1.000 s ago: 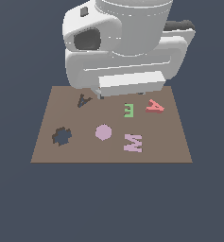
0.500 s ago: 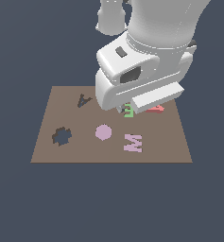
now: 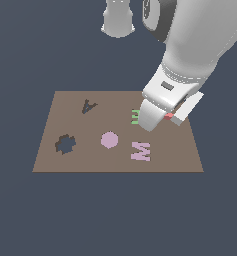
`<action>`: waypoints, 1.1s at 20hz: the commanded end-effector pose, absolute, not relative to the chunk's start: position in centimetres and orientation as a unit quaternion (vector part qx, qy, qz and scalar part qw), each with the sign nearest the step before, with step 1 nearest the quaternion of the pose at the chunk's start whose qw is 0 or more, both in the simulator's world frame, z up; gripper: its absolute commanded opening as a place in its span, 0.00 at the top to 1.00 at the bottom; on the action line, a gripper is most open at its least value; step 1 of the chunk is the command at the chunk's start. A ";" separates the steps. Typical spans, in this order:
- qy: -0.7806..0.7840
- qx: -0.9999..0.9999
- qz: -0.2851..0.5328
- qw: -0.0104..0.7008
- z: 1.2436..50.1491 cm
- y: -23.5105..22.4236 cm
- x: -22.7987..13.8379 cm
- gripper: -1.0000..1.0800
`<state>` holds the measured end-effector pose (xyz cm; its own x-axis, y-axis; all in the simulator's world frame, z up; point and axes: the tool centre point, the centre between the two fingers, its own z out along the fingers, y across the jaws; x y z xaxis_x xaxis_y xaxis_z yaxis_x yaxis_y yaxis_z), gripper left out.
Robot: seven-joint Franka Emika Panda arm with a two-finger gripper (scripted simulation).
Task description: Insert a designated object into the corresponding slot on a board.
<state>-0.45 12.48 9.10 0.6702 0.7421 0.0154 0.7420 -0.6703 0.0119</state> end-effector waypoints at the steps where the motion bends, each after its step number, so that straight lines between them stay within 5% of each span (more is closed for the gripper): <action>1: 0.445 0.896 0.007 0.001 8.0 13.5 -1.2 0.04; 22: 0.537 0.844 0.000 0.000 3.7 15.7 -3.8 0.04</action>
<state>-3.69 15.74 4.21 0.4257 0.9049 0.0010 0.9049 -0.4257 0.0006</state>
